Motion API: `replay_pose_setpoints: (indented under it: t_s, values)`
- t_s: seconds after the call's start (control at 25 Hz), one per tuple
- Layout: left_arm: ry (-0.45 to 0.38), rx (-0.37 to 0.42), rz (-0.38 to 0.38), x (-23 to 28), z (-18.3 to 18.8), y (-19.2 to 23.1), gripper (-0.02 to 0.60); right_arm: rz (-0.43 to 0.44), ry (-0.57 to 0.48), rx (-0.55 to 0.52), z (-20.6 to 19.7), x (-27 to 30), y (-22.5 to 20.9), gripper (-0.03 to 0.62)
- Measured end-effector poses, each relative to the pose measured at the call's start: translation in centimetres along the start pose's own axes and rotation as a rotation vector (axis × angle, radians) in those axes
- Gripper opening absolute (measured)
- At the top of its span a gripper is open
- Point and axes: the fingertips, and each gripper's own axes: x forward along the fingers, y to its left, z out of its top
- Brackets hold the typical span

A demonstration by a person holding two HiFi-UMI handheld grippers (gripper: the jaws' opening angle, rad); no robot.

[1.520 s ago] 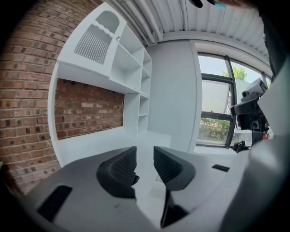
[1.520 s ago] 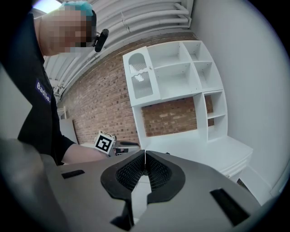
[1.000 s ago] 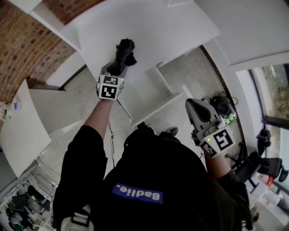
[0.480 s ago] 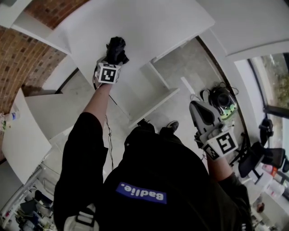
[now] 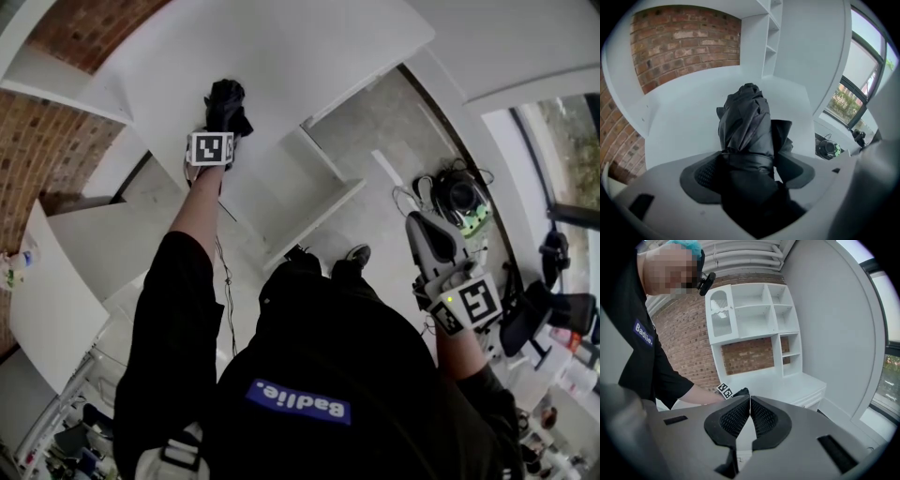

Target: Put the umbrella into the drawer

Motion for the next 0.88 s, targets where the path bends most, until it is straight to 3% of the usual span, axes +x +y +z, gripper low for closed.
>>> replay_pose_setpoints:
  t_s: [0.2, 0.36, 0.56, 0.88]
  values:
    - [0.019, -0.036, -0.012, 0.3, -0.4, 0.0, 0.305, -0.013, -0.042, 0.0, 0.8, -0.2, -0.4, 0.031]
    - [0.014, -0.058, -0.074, 0.2, -0.3, -1.0, 0.277, -0.016, -0.053, -0.015, 1.4, -0.8, -0.3, 0.031]
    - [0.071, -0.039, -0.036, -1.6, -2.1, -1.3, 0.265, -0.009, -0.073, -0.045, 2.5, -1.6, -0.7, 0.031]
    - [-0.031, -0.025, -0.158, -5.6, -2.1, -7.6, 0.265, 0.051, -0.089, -0.053, 3.3, -1.8, -0.1, 0.031]
